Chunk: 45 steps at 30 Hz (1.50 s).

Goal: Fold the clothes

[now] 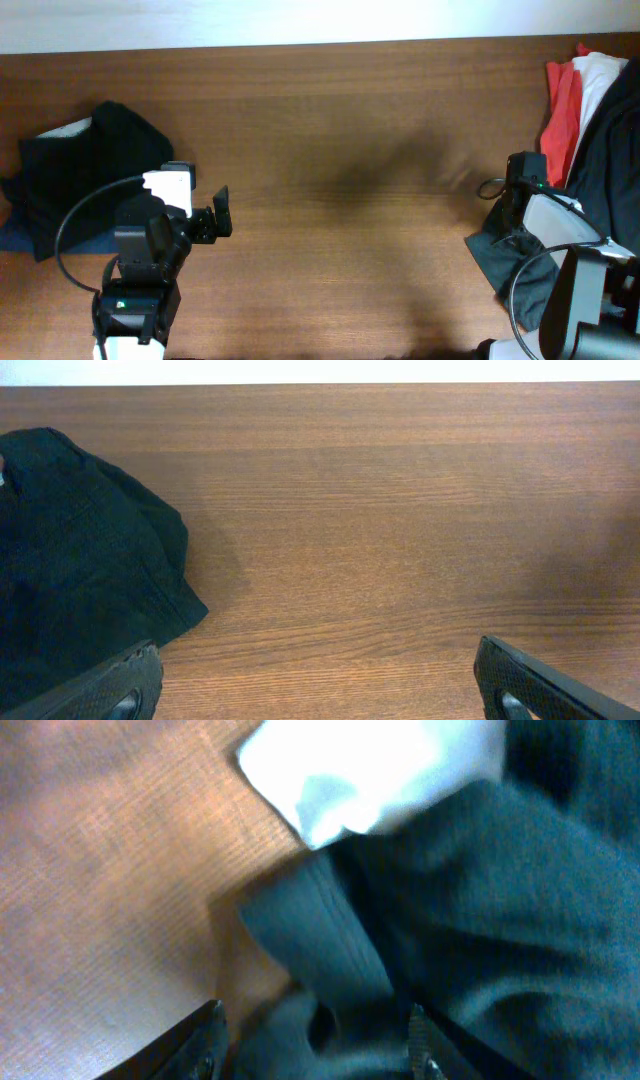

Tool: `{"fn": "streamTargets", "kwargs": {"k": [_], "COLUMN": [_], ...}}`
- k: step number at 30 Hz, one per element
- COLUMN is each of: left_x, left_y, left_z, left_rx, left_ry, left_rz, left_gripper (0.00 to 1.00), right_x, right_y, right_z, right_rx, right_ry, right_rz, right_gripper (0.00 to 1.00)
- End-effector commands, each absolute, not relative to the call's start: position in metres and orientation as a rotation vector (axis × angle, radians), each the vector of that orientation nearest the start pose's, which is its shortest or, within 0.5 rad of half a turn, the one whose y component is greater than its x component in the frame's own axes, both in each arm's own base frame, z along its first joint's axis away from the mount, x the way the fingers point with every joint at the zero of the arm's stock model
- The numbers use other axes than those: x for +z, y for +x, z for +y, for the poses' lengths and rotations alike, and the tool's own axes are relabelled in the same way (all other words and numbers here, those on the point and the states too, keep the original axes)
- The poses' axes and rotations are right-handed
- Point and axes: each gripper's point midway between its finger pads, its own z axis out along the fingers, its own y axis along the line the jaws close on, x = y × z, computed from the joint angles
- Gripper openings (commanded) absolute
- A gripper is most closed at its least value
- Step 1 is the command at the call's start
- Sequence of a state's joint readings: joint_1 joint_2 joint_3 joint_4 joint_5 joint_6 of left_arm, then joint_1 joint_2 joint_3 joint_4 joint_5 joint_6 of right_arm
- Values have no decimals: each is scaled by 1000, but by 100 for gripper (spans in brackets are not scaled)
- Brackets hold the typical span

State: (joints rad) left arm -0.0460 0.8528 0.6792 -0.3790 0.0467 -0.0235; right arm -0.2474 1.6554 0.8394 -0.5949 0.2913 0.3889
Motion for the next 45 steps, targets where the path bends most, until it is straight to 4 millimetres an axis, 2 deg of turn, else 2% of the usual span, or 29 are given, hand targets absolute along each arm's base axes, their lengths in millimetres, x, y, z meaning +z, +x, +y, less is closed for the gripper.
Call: {"fn": "streamTargets", "kwargs": {"k": [1, 2, 3, 5, 6, 8, 9, 11, 12, 14, 15, 16, 19, 20, 21, 23, 24, 26, 28, 31, 33, 34, 35, 38, 40, 42, 43, 44, 45], "left_x": [210, 210, 210, 210, 210, 210, 210, 210, 210, 210, 210, 210, 210, 210, 210, 210, 210, 210, 211, 216, 194, 169, 160, 100, 42, 20, 12, 10, 9], "left_y": [308, 308, 308, 308, 308, 308, 308, 308, 308, 308, 308, 308, 308, 308, 308, 308, 308, 308, 306, 299, 298, 295, 293, 274, 242, 235, 240, 251, 269], "left_z": [-23, -23, -23, -22, -22, -22, -22, -22, -22, -22, -22, -22, -22, -22, -22, -22, -22, -23, -38, -81, -104, -124, -132, -175, -212, -234, -252, -261, -263], "left_rx": [-104, -104, -104, -104, -104, -104, -104, -104, -103, -104, -104, -103, -103, -104, -104, -104, -104, -104, -199, -501, -733, -851, -890, -1017, -1043, -1057, -1089, -1094, -1061], "left_ry": [44, 44, 44, 44, 44, 44, 44, 43, 43, 44, 44, 43, 43, 44, 43, 43, 44, 44, 97, 205, 101, 41, 20, -133, -321, -414, -351, -303, -292], "left_rz": [2102, 2102, 2102, 2102, 2102, 2102, 2102, 2101, 2101, 2102, 2101, 2102, 2102, 2102, 2102, 2102, 2102, 2102, 2099, 2077, 2191, 2303, 2347, 2630, 2902, 2966, 2935, 2875, 2795], "left_gripper": [99, 99, 99, 99, 99, 99, 99, 99, 99, 99, 99, 99, 99, 99, 99, 99, 99, 99, 99, 99, 99, 99, 99, 99, 99, 99, 99, 80, 31], "right_x": [2, 3, 3, 11, 36, 138, 173, 231, 242, 286, 347, 366, 355, 348, 342, 302, 278, 259, 266, 274, 263, 258, 257, 252, 250, 249, 249, 248, 248], "right_y": [280, 283, 283, 280, 287, 311, 316, 326, 330, 343, 337, 328, 306, 303, 304, 319, 340, 375, 384, 363, 343, 336, 334, 325, 319, 316, 315, 315, 314], "right_z": [-127, -127, -127, -126, -128, -128, -124, -103, -90, -39, 36, 70, 162, 204, 220, 247, 243, 204, 153, 87, 44, 25, 16, -13, -22, -23, -23, -23, -23], "right_rx": [-434, -430, -431, -428, -421, -351, -305, -160, -85, 230, 594, 707, 879, 941, 962, 877, 745, 434, 190, 77, 9, -16, -27, -62, -74, -76, -77, -77, -77], "right_ry": [967, 965, 966, 967, 964, 913, 855, 621, 511, 194, -187, -328, -654, -793, -843, -895, -801, -545, -308, -96, 21, 96, 127, 243, 282, 287, 287, 288, 287], "right_rz": [2732, 2720, 2723, 2737, 2707, 2602, 2574, 2533, 2524, 2427, 2220, 2152, 2147, 2116, 2110, 2204, 2306, 2411, 2435, 2509, 2612, 2649, 2660, 2697, 2718, 2727, 2732, 2734, 2736], "right_gripper": [56, 42, 6, 4, 4, 4, 4, 4, 4, 4, 4, 4, 4, 4, 4, 5, 39, 99, 99, 99, 99, 99, 99, 99, 99, 99, 99, 99, 99]}}
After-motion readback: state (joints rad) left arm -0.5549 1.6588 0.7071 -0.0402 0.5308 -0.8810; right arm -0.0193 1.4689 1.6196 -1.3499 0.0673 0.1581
